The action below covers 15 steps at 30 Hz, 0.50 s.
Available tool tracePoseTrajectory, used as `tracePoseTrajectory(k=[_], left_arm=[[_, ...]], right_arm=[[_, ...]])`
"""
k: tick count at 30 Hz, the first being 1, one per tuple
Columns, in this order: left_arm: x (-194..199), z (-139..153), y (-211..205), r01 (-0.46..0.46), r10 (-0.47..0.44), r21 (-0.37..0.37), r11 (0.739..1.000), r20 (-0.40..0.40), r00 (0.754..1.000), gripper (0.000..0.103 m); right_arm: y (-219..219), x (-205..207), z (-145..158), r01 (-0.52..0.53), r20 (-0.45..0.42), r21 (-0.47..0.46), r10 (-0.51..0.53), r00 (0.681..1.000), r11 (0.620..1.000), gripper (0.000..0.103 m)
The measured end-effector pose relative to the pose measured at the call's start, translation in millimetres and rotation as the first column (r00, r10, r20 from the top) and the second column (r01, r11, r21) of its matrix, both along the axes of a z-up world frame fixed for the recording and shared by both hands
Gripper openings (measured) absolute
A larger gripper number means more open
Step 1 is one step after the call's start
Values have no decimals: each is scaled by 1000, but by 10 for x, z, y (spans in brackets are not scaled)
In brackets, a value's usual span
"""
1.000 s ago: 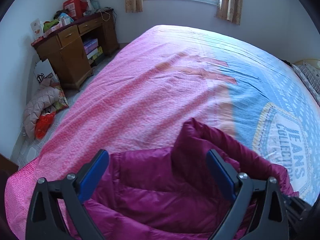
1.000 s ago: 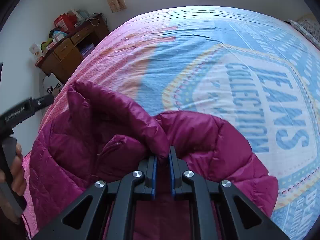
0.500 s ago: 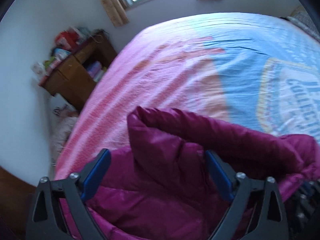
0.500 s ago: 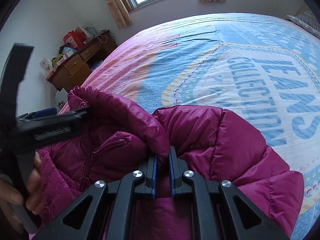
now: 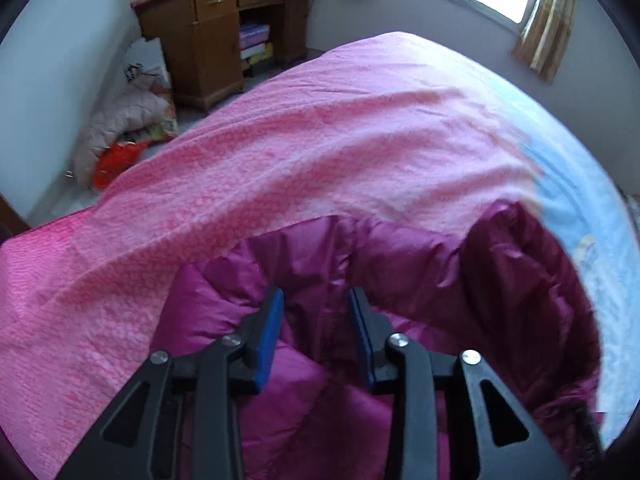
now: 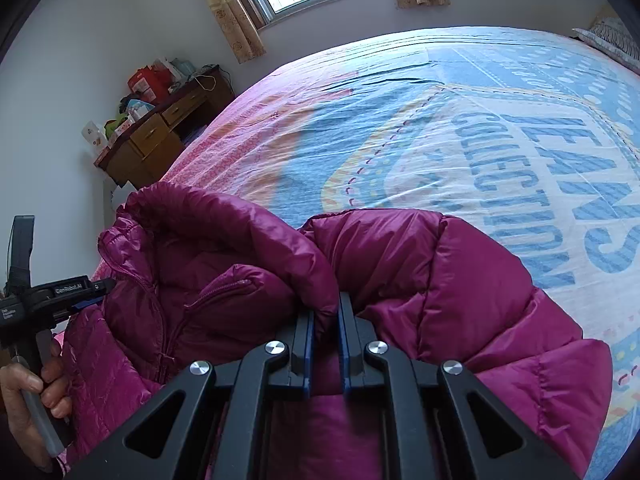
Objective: Fold large clothes
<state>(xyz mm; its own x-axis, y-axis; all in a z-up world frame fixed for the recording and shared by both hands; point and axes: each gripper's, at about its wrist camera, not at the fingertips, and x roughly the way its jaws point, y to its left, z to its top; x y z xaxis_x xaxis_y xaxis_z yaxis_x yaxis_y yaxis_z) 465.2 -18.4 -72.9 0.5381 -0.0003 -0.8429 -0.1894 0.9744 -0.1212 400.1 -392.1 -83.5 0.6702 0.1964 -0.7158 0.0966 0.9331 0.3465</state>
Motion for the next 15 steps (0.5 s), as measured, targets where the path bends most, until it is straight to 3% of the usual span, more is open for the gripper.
tracePoseTrajectory(k=[2,5,7,9,10,12,14,15], left_arm=[[55,144,-132,67,-66,-51,996,35,997,62],[97,333,-407,147,-143,-32,989,105,984,96],[175,404,-680,204,-204,14,979,120,972,99],[292,340,-854,240,-242,35,970,68,968,100],[358,249,-918,243,-244,43,969,15,970,100],[387,130,-924,221,-219,70,973,-38,975,84],[330,37,-856,213,-207,103,972,-60,976,40],[303,6,-792,205,-200,100,974,-61,978,34]], right_arm=[[-3,0,-1,0,0,0,0,1000,1000,10],[-4,0,1,2,1,0,-2,1000,1000,10],[-7,-3,1,3,2,4,-3,1000,1000,10],[-22,-2,-2,4,4,10,-4,1000,1000,10],[-16,-6,3,5,4,12,-5,1000,1000,10],[-27,-3,2,8,3,14,-8,1000,1000,10],[-27,-4,1,8,4,17,-8,1000,1000,10],[-30,-3,-1,8,4,18,-8,1000,1000,10]])
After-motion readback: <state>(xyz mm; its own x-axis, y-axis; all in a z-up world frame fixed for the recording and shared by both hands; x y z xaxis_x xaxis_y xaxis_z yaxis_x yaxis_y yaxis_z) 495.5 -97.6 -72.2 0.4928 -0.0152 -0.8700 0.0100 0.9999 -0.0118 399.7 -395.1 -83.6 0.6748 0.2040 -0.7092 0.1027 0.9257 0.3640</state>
